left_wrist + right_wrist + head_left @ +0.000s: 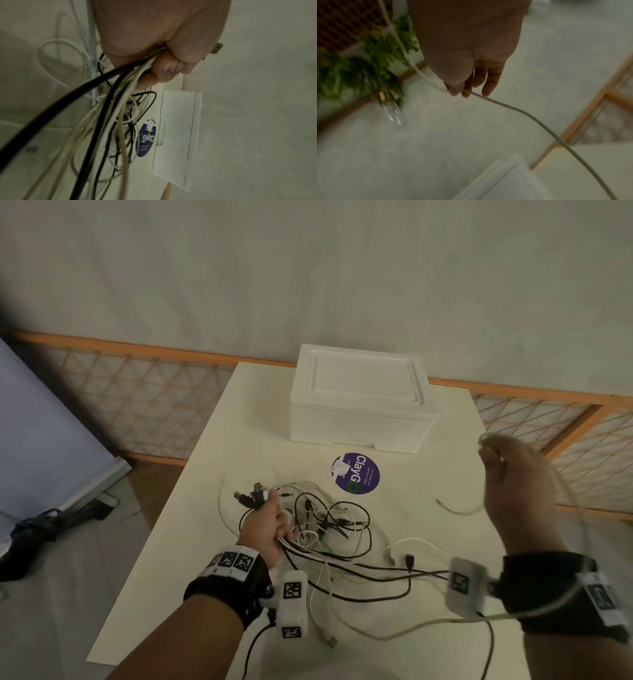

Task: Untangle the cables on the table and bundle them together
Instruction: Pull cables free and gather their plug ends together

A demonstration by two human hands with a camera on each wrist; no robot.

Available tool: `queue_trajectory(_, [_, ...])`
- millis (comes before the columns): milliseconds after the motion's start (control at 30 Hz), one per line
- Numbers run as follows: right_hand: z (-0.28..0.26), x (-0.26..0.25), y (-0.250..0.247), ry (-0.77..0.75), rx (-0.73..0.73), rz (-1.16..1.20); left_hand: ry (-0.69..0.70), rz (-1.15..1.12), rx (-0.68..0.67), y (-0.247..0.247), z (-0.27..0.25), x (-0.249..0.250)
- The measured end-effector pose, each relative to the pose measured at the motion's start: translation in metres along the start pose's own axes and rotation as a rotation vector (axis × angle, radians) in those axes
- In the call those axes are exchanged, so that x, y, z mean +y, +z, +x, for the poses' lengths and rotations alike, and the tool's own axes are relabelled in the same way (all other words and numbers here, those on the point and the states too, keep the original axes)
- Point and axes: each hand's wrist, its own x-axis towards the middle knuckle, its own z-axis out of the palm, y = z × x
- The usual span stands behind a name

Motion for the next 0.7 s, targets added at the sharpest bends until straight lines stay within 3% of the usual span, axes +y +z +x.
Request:
queue_trajectory(67, [-0.011,0.045,-0.004,0.110,-0.276,-0.251,-0.021,-0.098,-0.018,-0.001,-0.011,0.002])
queue_trajectory(133, [-0.023,0.076,-0.015,0.353,-0.429,-0.352,-0.027,-0.146,-0.056,-0.002,-0.018,0.001])
queue_trajectory(167, [-0.027,0.082,-0.020,0.448,-0.417,-0.323,-0.027,-0.166,-0.081,-0.002,-0.022,0.000])
queue_trajectory(233, [-0.030,0.073,-0.027,0.500,-0.311,-0.229,-0.006,-0.185,-0.124,-0.001,-0.028,0.000])
queue_trajectory(300, [-0.032,0.033,-0.026,0.424,-0.210,-0.087,0.043,-0.154,-0.145,0.001,-0.035,-0.001])
queue_trajectory(367, [-0.038,-0.027,-0.018,0.296,-0.302,0.081,0.094,-0.100,-0.157,0.007,-0.045,-0.002])
queue_trajectory(500, [-0.082,-0.133,0.027,-0.040,-1.009,0.178,0.165,-0.092,-0.293,0.019,-0.072,-0.006])
queue_trajectory(533, [-0.094,-0.144,0.039,-0.105,-1.101,0.154,0.197,-0.073,-0.331,0.020,-0.078,-0.007])
queue_trajectory(600, [-0.108,-0.150,0.057,-0.128,-1.095,0.095,0.230,-0.076,-0.408,0.016,-0.085,-0.008])
queue_trajectory(700, [-0.116,-0.138,0.065,-0.211,-1.008,-0.106,0.162,-0.194,-0.457,0.005,-0.086,-0.009])
